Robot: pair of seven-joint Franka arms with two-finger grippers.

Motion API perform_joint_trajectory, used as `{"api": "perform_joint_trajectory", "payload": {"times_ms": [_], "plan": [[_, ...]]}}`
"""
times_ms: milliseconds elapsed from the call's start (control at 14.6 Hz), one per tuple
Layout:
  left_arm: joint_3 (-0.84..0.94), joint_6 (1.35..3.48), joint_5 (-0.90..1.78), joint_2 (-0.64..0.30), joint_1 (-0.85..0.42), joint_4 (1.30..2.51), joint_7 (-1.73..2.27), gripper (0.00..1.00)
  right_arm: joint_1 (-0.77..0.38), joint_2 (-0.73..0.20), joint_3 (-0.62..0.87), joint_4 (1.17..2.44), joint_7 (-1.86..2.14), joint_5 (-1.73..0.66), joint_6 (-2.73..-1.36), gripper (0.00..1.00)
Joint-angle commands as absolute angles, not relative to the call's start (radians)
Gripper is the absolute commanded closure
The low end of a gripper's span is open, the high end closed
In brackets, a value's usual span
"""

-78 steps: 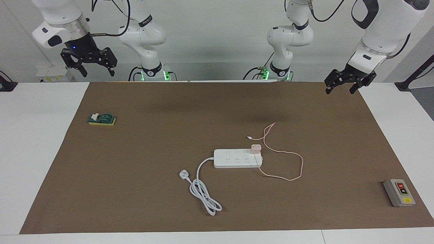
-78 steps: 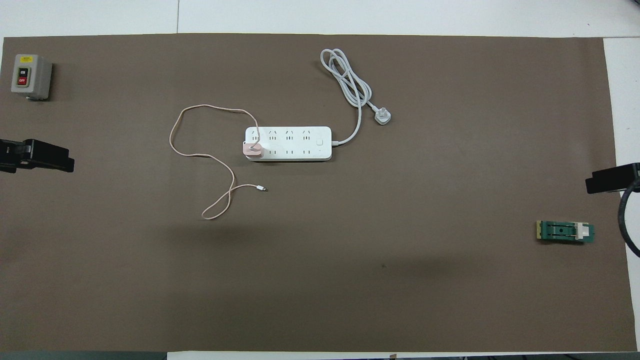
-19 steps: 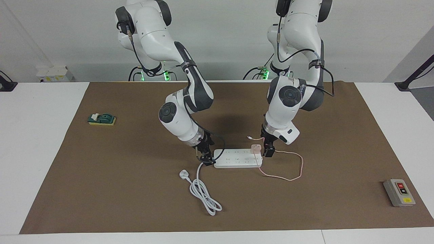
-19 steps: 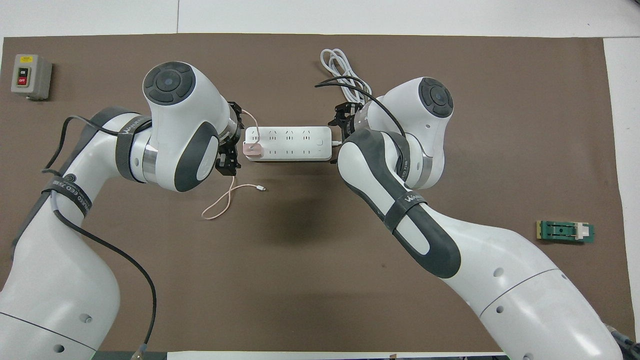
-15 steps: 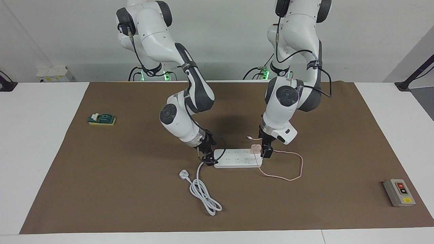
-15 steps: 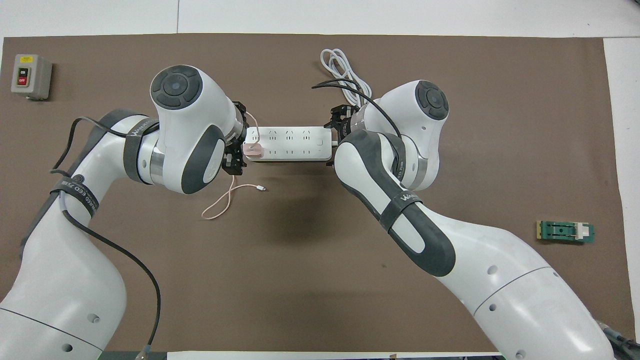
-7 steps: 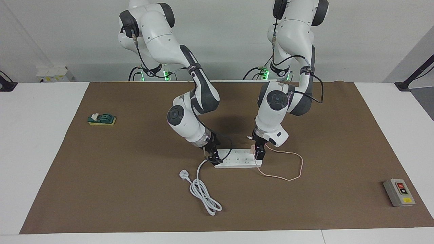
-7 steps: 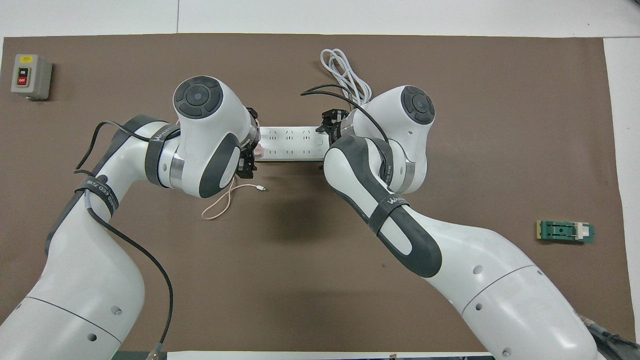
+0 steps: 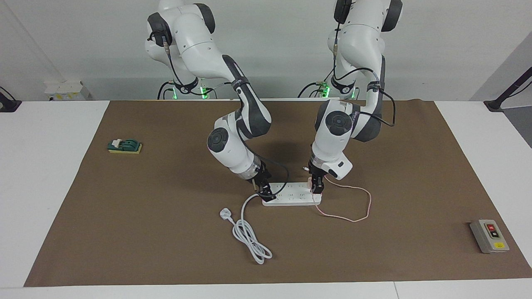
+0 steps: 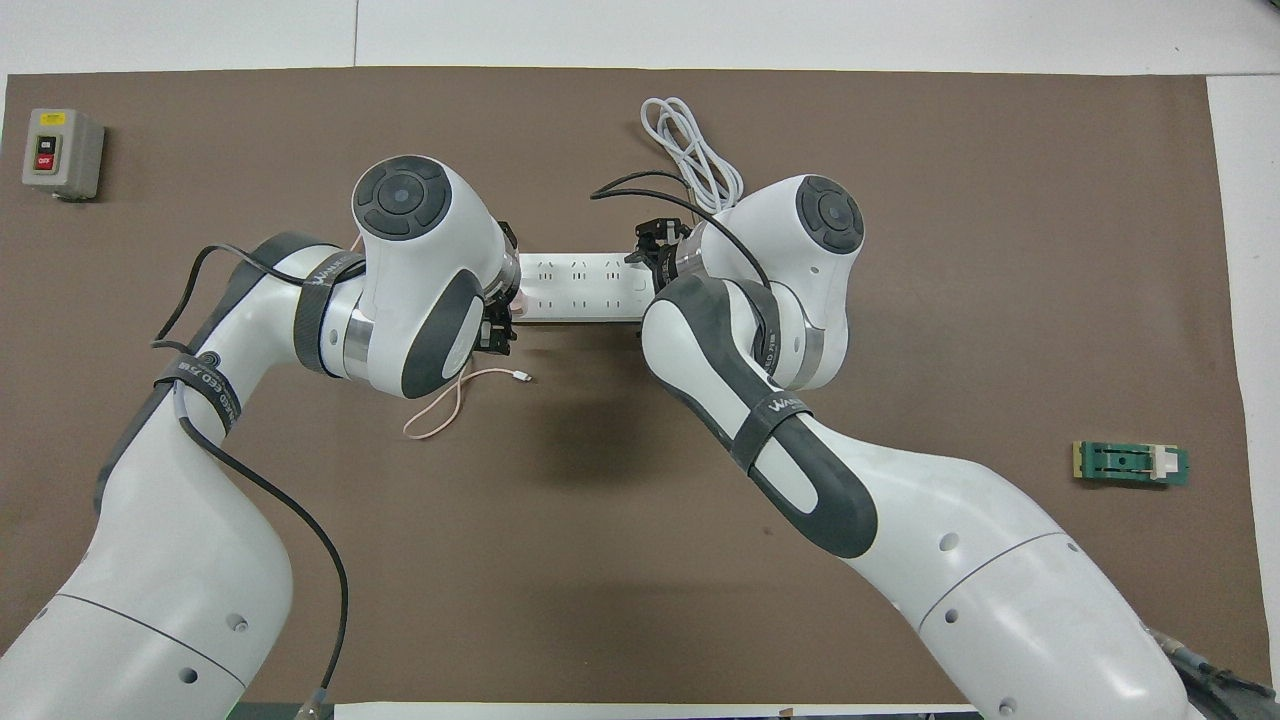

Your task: Unplug charger and place it aside

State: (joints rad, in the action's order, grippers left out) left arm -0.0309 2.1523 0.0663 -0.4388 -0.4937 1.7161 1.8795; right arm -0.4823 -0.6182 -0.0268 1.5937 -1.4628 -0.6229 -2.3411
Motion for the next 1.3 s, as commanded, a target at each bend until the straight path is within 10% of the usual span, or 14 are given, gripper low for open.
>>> {"api": "perform_joint_trajectory", "payload": {"times_ms": [0, 274, 412, 1235], "plan": [[-0.051, 2.132, 0.023, -0.428, -0.517, 1.729, 1.954, 0.19, -0.466, -0.638, -0.021, 1.575, -1.41, -0.649, -2.356, 0.0], [-0.051, 2.12, 0.011, -0.428, -0.517, 1.726, 1.97, 0.17, -0.465, -0.669, -0.021, 1.563, -1.407, -0.646, -2.356, 0.0], [-0.051, 2.131, 0.011, -0.429, -0.515, 1.729, 1.971, 0.0, -0.463, -0.672, -0.021, 1.551, -1.407, -0.644, -2.35, 0.0], [-0.051, 2.195, 0.009, -0.433, -0.515, 1.735, 1.974, 0.0, -0.462, -0.698, -0.021, 1.52, -1.37, -0.655, -2.378, 0.0]]}}
